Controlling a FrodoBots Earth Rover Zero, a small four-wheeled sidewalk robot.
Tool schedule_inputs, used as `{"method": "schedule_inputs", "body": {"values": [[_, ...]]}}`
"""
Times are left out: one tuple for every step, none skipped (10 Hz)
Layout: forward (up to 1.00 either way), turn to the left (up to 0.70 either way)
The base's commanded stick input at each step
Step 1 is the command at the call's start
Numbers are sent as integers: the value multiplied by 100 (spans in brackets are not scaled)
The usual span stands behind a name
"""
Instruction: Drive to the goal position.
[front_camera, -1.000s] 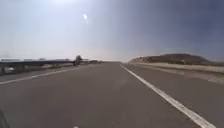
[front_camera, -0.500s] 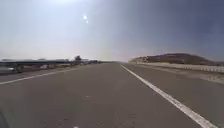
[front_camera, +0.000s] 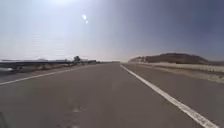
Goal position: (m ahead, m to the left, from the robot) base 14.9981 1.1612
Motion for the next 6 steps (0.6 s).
{"method": "schedule_inputs", "body": {"values": [[100, 0], [100, 0], [100, 0], [100, 0], [100, 0], [100, 0]]}}
